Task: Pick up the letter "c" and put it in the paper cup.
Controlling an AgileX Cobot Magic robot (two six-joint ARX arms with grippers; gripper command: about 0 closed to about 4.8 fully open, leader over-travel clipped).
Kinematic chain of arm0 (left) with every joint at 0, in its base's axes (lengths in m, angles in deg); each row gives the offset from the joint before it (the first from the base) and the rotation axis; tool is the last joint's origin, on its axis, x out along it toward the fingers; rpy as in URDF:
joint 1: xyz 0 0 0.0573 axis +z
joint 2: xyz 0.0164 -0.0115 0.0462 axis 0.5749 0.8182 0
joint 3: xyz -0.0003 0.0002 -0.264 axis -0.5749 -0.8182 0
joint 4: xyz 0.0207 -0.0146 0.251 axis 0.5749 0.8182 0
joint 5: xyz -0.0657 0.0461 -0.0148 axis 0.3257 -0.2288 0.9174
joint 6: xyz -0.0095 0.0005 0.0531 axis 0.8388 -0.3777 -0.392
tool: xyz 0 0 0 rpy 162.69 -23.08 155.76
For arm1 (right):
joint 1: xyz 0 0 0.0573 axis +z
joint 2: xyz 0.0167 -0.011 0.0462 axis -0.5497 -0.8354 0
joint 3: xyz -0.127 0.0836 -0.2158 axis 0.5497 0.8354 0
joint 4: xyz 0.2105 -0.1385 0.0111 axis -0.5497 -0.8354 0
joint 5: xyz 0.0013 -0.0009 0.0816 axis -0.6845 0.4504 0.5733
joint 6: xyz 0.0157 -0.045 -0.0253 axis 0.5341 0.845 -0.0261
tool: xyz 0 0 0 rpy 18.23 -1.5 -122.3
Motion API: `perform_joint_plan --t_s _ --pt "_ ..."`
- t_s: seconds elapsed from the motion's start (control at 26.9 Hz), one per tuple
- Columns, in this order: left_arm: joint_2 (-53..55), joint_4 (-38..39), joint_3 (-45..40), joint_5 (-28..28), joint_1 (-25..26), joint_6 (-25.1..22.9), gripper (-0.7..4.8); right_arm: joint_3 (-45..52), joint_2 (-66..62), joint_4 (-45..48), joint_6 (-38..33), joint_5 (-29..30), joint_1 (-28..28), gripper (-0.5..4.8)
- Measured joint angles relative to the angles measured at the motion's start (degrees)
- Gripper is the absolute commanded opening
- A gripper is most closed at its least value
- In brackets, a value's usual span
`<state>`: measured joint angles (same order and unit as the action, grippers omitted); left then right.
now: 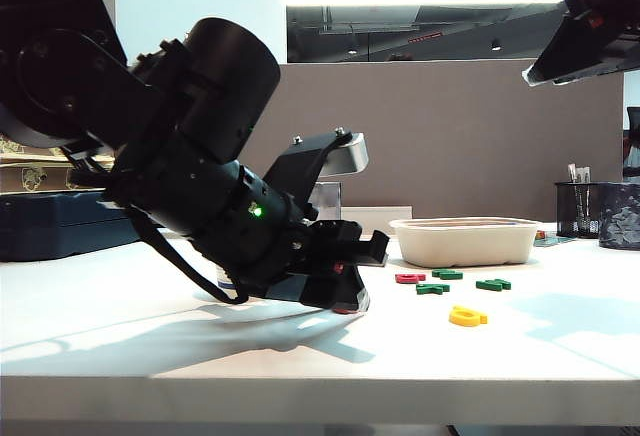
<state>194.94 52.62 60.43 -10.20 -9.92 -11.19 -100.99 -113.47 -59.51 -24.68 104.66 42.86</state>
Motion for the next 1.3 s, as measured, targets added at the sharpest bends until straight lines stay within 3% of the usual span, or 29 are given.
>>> perform_joint_plan --t_s 0.41,0.52,0.78,1.3 --pt "0.1 -0.2 0.0 0.0 0.0 0.0 1.49 0.0 0.0 -0.2 0.0 0.0 0.0 1.62" --pt "0.1 -0.2 0.0 0.0 0.0 0.0 1.1 0.0 0.0 -0.2 0.0 0.0 0.0 1.62" --pt "0.1 -0.2 0.0 0.0 0.0 0.2 0.85 0.0 0.0 -0.2 0.0 -1.4 0.0 1.62" --pt "0.1 -0.2 0.0 0.0 0.0 0.2 0.84 0.0 0.0 -0.2 0.0 -1.4 0.0 1.62"
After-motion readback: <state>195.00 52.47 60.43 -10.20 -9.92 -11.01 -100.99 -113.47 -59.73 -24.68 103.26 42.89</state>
